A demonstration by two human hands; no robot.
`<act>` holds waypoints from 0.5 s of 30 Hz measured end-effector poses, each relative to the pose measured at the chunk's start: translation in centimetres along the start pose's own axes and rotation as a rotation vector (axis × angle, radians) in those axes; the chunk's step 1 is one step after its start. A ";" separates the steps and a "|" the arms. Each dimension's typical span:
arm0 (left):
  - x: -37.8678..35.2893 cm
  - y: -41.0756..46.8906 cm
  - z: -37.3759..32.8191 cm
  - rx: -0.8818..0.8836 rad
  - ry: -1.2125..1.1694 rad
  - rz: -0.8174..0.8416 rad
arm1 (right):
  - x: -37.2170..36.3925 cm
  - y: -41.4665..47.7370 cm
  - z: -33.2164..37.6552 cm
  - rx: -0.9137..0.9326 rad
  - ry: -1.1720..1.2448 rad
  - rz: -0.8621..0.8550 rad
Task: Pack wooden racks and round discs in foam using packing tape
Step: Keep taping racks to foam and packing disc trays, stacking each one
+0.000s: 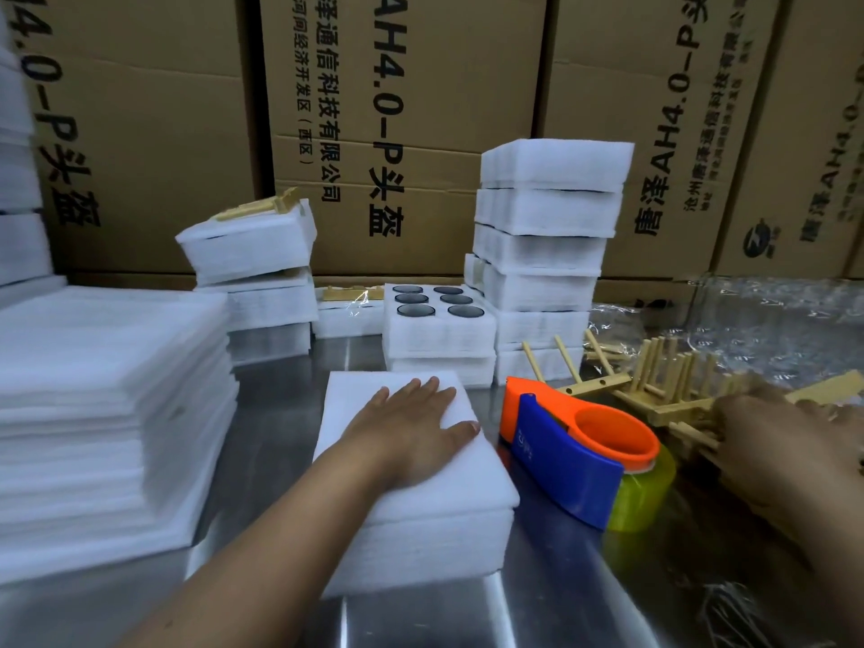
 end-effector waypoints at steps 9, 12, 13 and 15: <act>0.0 0.1 0.2 0.002 -0.017 -0.021 | -0.1 2.3 -0.7 -0.019 -0.102 -0.061; 0.0 0.2 0.2 -0.001 -0.020 -0.021 | 0.0 3.1 -0.4 -0.009 -0.157 -0.022; 0.0 0.2 0.2 -0.002 -0.020 -0.022 | -0.1 3.3 -0.2 0.006 -0.170 -0.028; 0.0 0.2 0.3 -0.002 -0.018 -0.025 | -0.4 3.4 0.3 0.028 -0.177 -0.045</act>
Point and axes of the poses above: each hand's wrist, its own y-axis towards the middle knuckle, its own x-axis out of the back of the hand, z = x × y, the point moved 8 cm from there along y, towards the middle knuckle, and after that the axes turned 11 degrees about y, right-handed, at the moved point
